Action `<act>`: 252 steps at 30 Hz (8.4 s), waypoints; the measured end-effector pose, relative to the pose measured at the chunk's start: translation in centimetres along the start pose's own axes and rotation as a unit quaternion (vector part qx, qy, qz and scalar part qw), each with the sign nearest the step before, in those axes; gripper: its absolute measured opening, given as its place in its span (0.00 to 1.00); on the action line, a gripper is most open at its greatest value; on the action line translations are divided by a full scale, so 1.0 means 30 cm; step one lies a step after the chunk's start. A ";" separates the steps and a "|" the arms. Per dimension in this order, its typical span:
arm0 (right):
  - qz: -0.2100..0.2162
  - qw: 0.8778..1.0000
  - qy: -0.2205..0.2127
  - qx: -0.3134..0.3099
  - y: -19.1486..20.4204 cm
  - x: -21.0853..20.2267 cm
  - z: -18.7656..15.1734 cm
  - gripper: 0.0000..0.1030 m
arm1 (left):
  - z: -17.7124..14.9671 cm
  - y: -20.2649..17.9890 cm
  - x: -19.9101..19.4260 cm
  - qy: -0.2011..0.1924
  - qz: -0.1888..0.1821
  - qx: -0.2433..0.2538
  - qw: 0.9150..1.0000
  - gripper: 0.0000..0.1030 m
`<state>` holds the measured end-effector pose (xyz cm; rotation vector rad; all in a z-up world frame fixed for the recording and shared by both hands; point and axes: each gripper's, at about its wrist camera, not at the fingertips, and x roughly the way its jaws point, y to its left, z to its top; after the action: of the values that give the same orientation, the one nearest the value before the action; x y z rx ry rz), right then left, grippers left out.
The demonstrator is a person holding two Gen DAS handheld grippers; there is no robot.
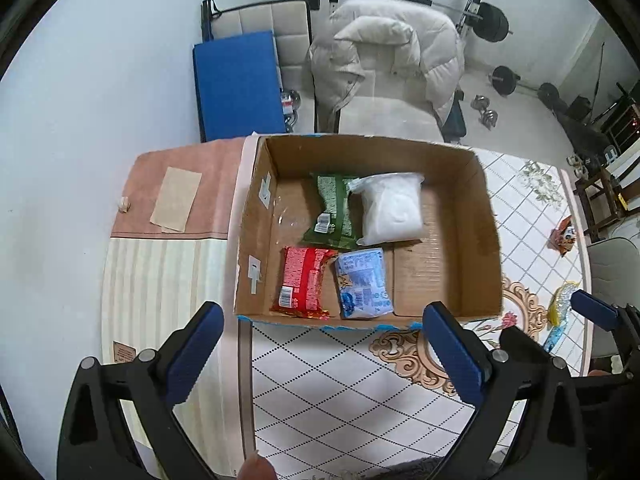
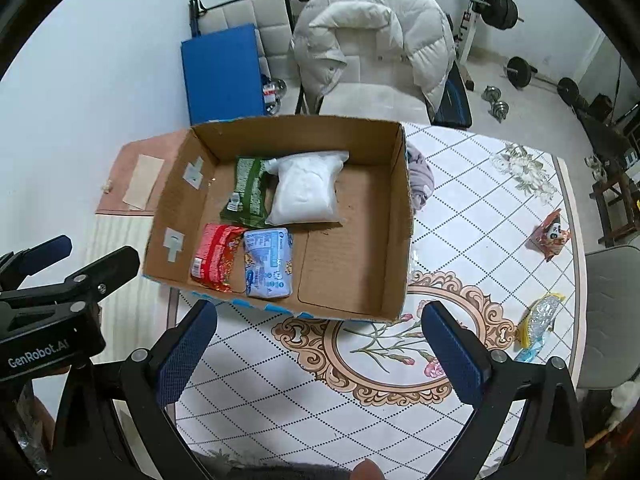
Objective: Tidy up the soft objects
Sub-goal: 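Lower both packs into the box beside the green packet and release, then grasp the lilac towel with the left gripper while the right reaches the orange snack bag, then place the towel and orange bag into the box and open both grippers, then grasp the silver sponge with the left gripper while the right grasps the blue tube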
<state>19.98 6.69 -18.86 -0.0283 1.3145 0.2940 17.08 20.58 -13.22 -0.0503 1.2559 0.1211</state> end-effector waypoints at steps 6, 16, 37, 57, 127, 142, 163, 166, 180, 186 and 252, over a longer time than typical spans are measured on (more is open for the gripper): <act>0.036 0.999 0.000 0.005 -0.021 -0.066 -0.024 1.00 | 0.008 -0.061 -0.045 0.000 -0.020 -0.005 1.000 0.99; 0.010 0.989 0.035 0.146 -0.534 0.010 -0.030 1.00 | 0.337 -0.631 0.134 0.035 -0.002 0.157 0.987 0.99; -0.011 0.952 0.142 0.271 -1.294 0.399 -0.028 1.00 | 0.447 -1.218 1.211 0.373 0.154 0.488 0.774 1.00; 0.033 0.938 0.125 0.321 -1.557 0.554 0.142 1.00 | 0.372 -1.349 1.092 0.356 0.013 0.362 0.861 0.56; 0.024 0.967 0.166 0.191 -0.942 0.452 0.094 0.60 | 0.267 -0.492 0.538 0.158 -0.106 0.025 0.981 0.35; 0.008 0.968 0.150 0.200 -0.744 0.549 0.021 0.32 | 0.261 -0.238 0.464 0.144 -0.093 0.020 0.985 0.35; 0.025 0.989 0.097 0.109 -0.175 0.656 0.447 0.32 | 0.489 0.073 0.945 0.268 0.011 0.051 0.962 0.36; 0.018 0.988 0.103 0.110 -0.180 0.698 0.455 0.32 | 0.495 0.072 0.962 0.271 0.013 0.054 0.961 0.38; 0.006 0.989 0.115 0.096 -0.181 0.631 0.436 0.90 | 0.459 0.059 0.757 0.211 -0.046 0.018 0.976 0.92; -0.002 0.994 0.087 0.073 -0.158 0.494 0.331 1.00 | 0.354 0.022 0.583 0.146 -0.044 0.023 0.988 0.98; -0.028 0.896 0.191 0.399 -1.646 0.495 -0.790 0.41 | -0.194 -1.794 0.829 0.245 -0.042 0.365 0.897 0.99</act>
<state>12.11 -42.33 -46.33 0.5981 1.7407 -0.3371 25.54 -31.87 -40.19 0.5481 1.7306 -0.4727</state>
